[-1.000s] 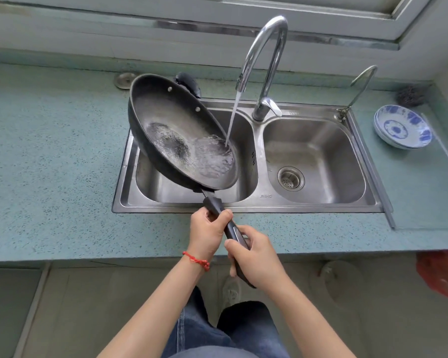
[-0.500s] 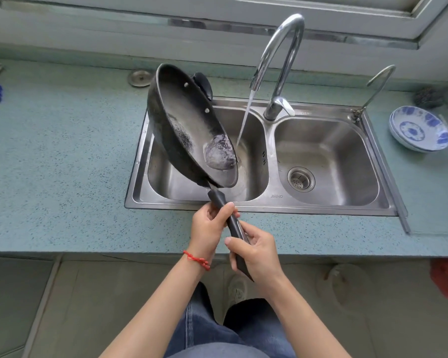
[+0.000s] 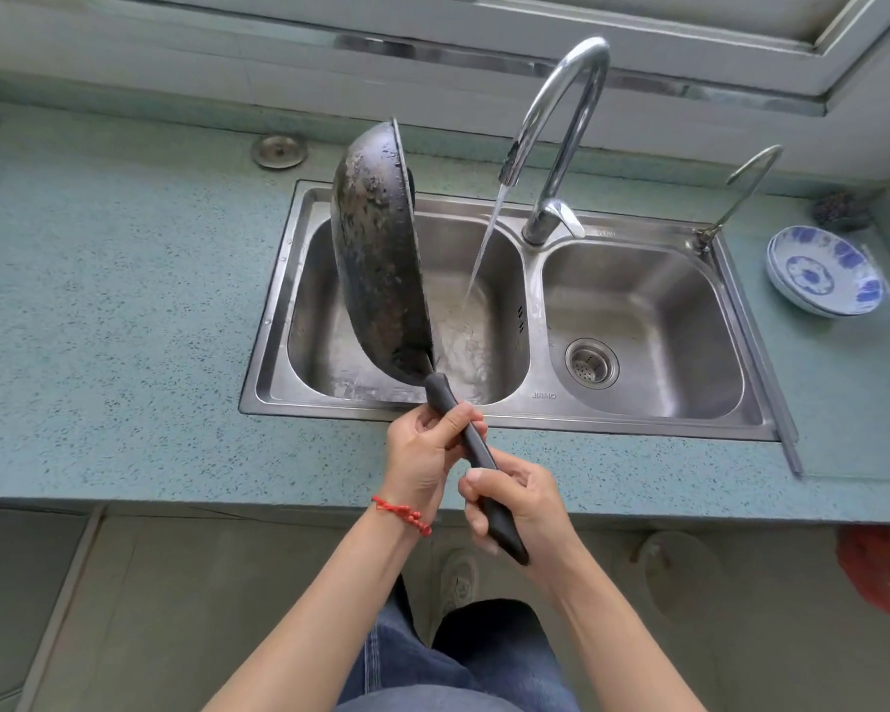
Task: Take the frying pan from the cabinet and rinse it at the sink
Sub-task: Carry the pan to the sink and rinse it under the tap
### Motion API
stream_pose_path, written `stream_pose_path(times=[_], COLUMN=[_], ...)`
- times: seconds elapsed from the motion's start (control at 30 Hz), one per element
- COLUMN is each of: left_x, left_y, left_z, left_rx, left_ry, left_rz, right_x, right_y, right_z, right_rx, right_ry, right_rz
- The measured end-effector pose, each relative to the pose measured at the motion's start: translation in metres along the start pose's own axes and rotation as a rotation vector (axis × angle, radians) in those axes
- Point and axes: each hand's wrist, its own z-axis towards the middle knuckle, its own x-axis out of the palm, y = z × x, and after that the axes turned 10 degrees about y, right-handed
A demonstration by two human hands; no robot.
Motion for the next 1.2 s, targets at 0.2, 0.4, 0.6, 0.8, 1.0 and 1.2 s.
stream_pose_path(times=[0.2,0.4,0.6,0.8,1.0,1.2], left_x=[0.0,0.001,-0.005,-0.007,-0.01,-0.002], left_y=[-0.006,-0.007,-0.001,0.001,0.008,0.013], left_z=[-0.003,-0.004,-0.005,-0.004,0.002,0.011], left_rx=[0.141,0.169,0.17,0.144,0.059,-0.035], left_ry=[-0.094,-0.106,-0.106,-0.15,-0.126,0.001], left_rz=[0.239,0.289,0.384,0.412,0.394,0.263], right_x=[0.007,0.016,0.013,0.016,0.015,0.0], right_y=[0.009,0.01,0.003,-0.001,-0.006,-0.004], right_z=[0.003,0.003,0.0,-0.001,0.002,-0.001], right_rx=[0.072,0.1,0.086,0.081,0.066,0.055], right_ry=[-0.007,-0.13,-0.122,-0.072,-0.077,-0.13], right_rz=[-0.203,-0.339,-0.231,-0.015,0.158,0.069])
